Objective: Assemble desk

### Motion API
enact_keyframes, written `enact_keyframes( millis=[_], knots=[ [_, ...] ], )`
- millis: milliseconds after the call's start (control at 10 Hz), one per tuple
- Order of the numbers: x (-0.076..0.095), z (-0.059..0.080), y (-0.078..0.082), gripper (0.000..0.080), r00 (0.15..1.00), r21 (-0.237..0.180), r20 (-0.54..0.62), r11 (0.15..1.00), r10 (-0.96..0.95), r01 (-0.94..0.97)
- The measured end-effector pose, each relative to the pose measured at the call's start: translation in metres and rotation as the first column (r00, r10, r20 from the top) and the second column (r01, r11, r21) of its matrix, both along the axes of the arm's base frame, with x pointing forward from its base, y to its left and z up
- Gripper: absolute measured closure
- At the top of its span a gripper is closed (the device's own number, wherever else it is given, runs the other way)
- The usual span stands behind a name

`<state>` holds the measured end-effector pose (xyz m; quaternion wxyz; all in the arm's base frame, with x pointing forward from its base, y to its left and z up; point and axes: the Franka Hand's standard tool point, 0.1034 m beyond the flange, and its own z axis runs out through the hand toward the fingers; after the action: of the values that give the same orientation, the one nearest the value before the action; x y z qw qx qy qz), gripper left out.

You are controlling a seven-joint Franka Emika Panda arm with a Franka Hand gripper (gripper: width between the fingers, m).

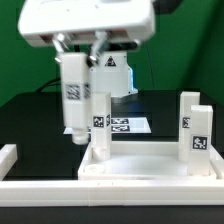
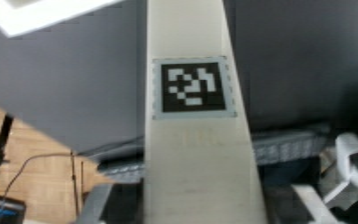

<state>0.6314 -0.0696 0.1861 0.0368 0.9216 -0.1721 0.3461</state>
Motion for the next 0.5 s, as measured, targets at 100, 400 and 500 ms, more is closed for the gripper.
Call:
enact_keyframes(
  millis=[100,400,500],
  knots=[
    [0.001,-0.006,0.004,0.0509,1.0,-0.002,-0.008,1.0,0.006,-0.006],
    [-0.006,-0.036,0.012,0.0509,0.999,-0.013,-0.046,1.0,0.013,-0.014],
    [-0.007,-0.038,0.012,0.0509,0.998,-0.011,-0.055,1.0,0.014,-0.015]
  ],
)
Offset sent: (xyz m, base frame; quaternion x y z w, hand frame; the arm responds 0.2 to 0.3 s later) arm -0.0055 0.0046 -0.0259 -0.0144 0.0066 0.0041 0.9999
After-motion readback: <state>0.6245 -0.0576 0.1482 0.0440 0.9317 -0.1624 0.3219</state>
